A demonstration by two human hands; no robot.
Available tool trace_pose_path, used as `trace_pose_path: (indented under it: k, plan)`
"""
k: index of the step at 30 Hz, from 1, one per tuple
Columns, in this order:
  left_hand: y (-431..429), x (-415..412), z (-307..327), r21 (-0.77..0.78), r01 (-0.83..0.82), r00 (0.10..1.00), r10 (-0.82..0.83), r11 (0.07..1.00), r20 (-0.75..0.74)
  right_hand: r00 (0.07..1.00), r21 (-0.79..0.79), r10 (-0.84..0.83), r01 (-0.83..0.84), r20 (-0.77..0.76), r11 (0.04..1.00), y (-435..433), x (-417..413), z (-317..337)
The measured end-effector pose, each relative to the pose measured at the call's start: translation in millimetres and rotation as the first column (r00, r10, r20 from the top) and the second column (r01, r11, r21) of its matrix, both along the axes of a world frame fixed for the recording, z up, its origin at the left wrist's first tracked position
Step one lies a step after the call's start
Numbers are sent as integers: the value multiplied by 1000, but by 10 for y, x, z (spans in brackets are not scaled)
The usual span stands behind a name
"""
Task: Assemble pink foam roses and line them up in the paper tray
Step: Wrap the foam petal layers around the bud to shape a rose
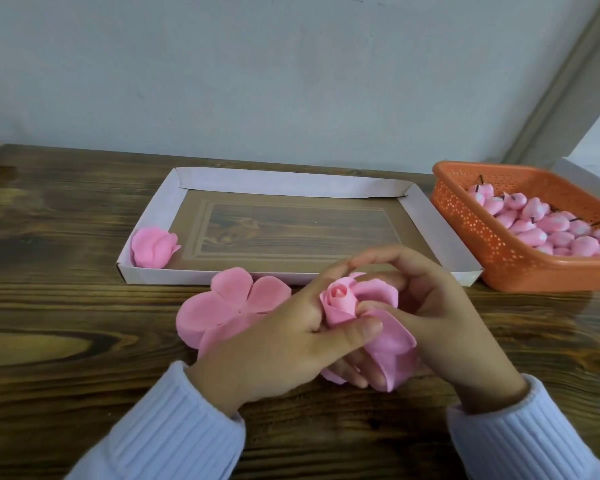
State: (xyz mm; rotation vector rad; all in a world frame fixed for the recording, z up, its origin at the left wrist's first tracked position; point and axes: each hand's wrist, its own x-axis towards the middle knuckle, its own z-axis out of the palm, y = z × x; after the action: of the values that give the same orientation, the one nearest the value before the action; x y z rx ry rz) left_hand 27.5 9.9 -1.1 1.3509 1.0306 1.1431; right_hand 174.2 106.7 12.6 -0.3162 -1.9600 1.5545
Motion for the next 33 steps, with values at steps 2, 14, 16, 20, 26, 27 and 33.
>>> trace_pose_path:
  k: [2, 14, 16, 20, 26, 27, 33]
  plan:
    - [-8, 39, -11, -61, 42, 988, -32, 997, 151, 1000, 1, 9, -9, -5, 1000, -3, -8, 1]
    - [12, 104, 15, -43, -94, 968, 101, 995, 228, 963, 239, -250, 268, -104, 933, 11, -18, -62]
    - [16, 100, -9, -35, -113, 971, 118, 993, 208, 943, 306, -317, 333, -104, 892, 16, -26, -74]
    - [30, 100, -44, -21, -148, 967, 149, 989, 208, 923, 274, -376, 383, -80, 882, 22, 4, -90]
    - [60, 125, -73, 53, -282, 923, 255, 958, 288, 889, 2, -394, 405, 234, 914, 94, -12, -99]
    - [64, 133, -86, 66, -300, 917, 268, 952, 294, 895, -25, -364, 382, 258, 924, 98, -18, -103]
    - [47, 157, -81, 161, -288, 932, 238, 944, 274, 938, -215, -247, 301, 245, 929, 112, -4, -95]
